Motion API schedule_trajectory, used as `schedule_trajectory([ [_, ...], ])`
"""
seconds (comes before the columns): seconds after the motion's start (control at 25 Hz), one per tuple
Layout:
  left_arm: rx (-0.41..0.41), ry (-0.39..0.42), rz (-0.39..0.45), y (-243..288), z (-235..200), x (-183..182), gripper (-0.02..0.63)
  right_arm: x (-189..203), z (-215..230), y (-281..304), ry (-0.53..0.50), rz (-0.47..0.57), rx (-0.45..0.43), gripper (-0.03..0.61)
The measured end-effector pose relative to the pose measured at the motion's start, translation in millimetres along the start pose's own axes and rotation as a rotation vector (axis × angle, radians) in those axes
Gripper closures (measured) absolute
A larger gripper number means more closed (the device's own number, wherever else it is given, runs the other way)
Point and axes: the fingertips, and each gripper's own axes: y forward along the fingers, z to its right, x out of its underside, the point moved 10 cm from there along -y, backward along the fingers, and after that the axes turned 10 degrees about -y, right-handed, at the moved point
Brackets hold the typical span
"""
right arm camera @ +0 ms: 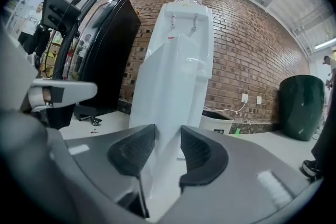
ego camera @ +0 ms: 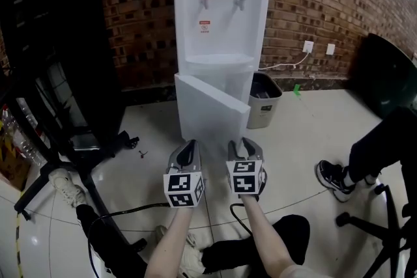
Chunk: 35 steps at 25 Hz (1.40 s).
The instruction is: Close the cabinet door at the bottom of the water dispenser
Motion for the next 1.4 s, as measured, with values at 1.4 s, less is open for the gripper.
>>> schedule_trajectory([
  [1.4,-0.005,-0.009,-0.020,134.5,22.1,48.0,0.598,19.0,95.6,95.7,0.025,0.075,0.033,0.499],
])
